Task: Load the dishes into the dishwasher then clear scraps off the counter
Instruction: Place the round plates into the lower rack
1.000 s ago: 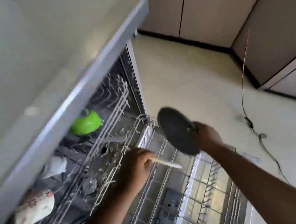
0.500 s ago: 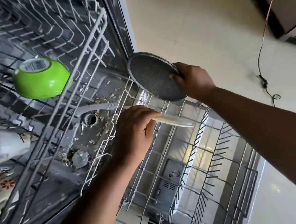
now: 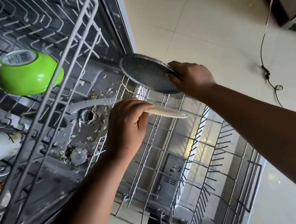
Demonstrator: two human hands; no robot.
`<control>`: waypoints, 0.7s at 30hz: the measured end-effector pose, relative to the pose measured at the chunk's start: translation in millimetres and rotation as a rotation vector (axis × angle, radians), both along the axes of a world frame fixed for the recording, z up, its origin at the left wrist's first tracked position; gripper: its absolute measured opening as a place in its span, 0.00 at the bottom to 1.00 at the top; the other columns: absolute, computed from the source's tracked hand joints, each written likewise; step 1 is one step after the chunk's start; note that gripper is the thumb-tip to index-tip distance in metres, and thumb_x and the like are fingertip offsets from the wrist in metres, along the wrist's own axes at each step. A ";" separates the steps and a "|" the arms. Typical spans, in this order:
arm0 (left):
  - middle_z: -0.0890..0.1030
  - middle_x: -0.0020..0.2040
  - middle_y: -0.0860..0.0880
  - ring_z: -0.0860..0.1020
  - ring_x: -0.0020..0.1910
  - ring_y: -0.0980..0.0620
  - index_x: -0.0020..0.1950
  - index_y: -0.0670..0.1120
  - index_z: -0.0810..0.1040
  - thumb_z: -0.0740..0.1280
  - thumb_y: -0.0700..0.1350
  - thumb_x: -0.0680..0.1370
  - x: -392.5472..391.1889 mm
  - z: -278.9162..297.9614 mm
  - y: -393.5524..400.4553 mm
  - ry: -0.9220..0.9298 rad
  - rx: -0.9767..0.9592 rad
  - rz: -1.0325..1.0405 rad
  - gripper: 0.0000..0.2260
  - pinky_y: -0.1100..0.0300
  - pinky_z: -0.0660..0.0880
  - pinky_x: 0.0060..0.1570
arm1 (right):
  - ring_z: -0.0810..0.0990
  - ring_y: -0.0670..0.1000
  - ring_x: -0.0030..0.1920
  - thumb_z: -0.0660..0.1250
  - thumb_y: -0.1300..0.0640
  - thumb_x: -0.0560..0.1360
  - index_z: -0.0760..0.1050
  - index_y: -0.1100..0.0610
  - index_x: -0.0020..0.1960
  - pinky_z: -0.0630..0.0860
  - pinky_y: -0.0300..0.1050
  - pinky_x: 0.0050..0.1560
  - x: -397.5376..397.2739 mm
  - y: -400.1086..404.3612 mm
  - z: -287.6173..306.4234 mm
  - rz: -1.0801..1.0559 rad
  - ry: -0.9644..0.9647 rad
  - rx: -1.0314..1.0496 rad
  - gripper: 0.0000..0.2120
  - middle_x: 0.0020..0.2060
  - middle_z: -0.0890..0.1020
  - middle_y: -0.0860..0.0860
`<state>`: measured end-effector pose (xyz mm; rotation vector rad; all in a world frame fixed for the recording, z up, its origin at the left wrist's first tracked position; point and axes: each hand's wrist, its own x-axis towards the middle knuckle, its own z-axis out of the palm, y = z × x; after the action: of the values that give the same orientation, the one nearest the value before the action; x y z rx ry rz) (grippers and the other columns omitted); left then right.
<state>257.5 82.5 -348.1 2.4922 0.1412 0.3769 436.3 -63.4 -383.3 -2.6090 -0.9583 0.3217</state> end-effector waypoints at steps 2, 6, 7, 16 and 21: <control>0.84 0.48 0.48 0.79 0.51 0.47 0.50 0.41 0.83 0.65 0.38 0.74 0.2 -1.0 0.0 0.003 0.008 0.004 0.09 0.45 0.75 0.54 | 0.79 0.61 0.49 0.58 0.48 0.81 0.73 0.53 0.62 0.71 0.48 0.41 -0.4 -6.7 1.2 0.044 -0.031 0.005 0.14 0.50 0.82 0.55; 0.84 0.48 0.48 0.78 0.52 0.47 0.50 0.42 0.83 0.65 0.38 0.74 0.2 -3.7 -1.7 0.004 0.015 0.000 0.09 0.46 0.75 0.55 | 0.79 0.62 0.50 0.58 0.49 0.81 0.73 0.53 0.62 0.69 0.47 0.41 -1.0 -19.0 -6.4 0.040 0.034 -0.024 0.14 0.50 0.82 0.56; 0.84 0.48 0.48 0.78 0.52 0.47 0.50 0.42 0.83 0.65 0.38 0.74 0.8 -4.2 -2.0 0.007 0.018 -0.001 0.09 0.45 0.75 0.55 | 0.79 0.62 0.50 0.58 0.49 0.81 0.73 0.53 0.63 0.70 0.48 0.42 -1.7 -20.4 -9.8 0.034 0.070 -0.060 0.14 0.51 0.81 0.57; 0.83 0.49 0.47 0.78 0.53 0.45 0.52 0.42 0.83 0.66 0.36 0.73 6.5 -9.8 -3.4 0.020 0.045 -0.007 0.10 0.46 0.75 0.55 | 0.77 0.64 0.55 0.59 0.43 0.79 0.54 0.56 0.71 0.72 0.55 0.49 -11.4 -11.7 -29.4 -0.420 0.386 -0.272 0.28 0.61 0.75 0.61; 0.83 0.48 0.46 0.79 0.51 0.44 0.51 0.41 0.83 0.66 0.37 0.73 13.8 -6.0 2.7 -0.005 0.046 0.010 0.09 0.47 0.76 0.52 | 0.79 0.50 0.55 0.62 0.31 0.71 0.64 0.45 0.68 0.76 0.50 0.56 -54.5 -25.9 19.4 -0.340 0.474 0.413 0.32 0.58 0.78 0.49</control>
<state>271.3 85.1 -354.1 2.5370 0.1449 0.3945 381.9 -89.4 -364.0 -2.1235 -0.3631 0.5527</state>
